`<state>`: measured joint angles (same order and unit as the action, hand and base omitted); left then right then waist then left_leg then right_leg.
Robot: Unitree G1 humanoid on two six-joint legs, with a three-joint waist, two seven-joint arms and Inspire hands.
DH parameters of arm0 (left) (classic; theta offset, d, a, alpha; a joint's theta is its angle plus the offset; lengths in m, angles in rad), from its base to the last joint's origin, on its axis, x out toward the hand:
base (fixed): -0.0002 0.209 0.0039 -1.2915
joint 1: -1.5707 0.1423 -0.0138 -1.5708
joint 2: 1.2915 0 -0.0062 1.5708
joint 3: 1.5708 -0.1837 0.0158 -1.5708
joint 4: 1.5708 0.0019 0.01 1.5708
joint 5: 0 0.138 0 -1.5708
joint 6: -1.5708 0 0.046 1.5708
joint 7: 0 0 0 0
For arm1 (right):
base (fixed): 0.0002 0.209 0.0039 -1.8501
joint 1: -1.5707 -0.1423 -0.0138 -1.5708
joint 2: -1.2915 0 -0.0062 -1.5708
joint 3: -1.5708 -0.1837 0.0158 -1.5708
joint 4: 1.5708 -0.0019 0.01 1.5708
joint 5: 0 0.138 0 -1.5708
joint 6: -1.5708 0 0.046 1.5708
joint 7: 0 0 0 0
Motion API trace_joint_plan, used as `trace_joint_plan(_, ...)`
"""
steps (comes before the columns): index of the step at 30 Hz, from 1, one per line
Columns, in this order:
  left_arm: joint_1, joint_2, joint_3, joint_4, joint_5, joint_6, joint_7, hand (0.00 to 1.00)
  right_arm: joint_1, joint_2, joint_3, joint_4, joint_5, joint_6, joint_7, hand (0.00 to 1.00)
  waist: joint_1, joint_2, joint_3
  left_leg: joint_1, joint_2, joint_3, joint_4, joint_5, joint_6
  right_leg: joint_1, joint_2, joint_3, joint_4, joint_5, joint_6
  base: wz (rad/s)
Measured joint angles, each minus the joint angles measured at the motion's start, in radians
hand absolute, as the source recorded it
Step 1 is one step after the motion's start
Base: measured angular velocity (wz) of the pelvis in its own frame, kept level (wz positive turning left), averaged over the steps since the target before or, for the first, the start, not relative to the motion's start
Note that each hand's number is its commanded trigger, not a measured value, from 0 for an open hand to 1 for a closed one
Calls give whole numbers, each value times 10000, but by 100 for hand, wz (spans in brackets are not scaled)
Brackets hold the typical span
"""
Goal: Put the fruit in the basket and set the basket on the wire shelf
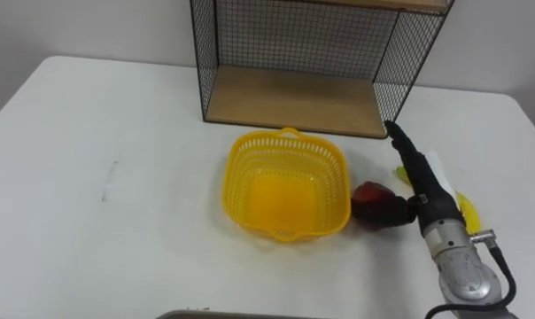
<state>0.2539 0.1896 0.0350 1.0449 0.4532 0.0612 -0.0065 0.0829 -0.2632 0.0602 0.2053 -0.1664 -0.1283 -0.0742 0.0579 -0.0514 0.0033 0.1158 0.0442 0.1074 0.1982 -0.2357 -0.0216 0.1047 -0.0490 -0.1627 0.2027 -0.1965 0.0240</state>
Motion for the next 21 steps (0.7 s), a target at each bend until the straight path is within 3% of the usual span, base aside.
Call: trace_joint_plan(21,42,2,0,0,-2,-2,-1,0,359,54,65,636,-143,101,326,0,-43,-18,2,19,-4,-1,5,0,0,131,2,-37,-181,13,18,1)
